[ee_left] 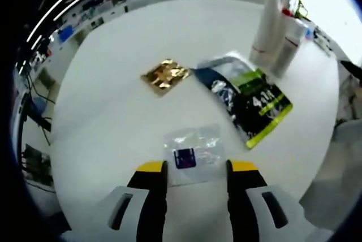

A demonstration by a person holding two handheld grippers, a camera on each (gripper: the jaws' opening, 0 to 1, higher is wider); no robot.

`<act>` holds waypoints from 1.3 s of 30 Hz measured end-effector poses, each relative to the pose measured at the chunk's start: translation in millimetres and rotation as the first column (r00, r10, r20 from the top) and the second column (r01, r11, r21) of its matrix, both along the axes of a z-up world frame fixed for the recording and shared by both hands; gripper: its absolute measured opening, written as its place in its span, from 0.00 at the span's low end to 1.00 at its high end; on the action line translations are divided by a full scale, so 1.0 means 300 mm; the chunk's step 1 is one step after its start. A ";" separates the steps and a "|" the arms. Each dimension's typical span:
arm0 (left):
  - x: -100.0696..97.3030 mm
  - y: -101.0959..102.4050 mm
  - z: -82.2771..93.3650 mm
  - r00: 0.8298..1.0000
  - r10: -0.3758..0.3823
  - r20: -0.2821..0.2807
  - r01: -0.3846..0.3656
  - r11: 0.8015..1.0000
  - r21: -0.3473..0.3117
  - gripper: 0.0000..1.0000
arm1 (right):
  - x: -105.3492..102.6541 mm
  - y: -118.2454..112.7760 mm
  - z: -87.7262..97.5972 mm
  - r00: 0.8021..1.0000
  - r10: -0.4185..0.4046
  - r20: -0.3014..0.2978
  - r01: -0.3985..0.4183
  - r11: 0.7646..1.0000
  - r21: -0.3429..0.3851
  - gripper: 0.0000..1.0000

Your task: Arrange the skincare products in the storage area until every visible bottle or jar stands upright without overlapping.

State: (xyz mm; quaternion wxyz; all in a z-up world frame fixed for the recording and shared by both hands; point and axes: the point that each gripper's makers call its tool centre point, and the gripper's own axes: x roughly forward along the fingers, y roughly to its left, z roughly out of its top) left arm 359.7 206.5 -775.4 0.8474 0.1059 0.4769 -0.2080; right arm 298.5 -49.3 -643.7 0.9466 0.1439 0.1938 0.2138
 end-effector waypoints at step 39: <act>0.065 -0.024 0.016 0.944 0.329 0.039 -0.327 0.944 -0.043 0.38 | 0.005 -0.018 -0.012 1.000 -0.025 -0.015 0.025 1.000 -0.009 0.98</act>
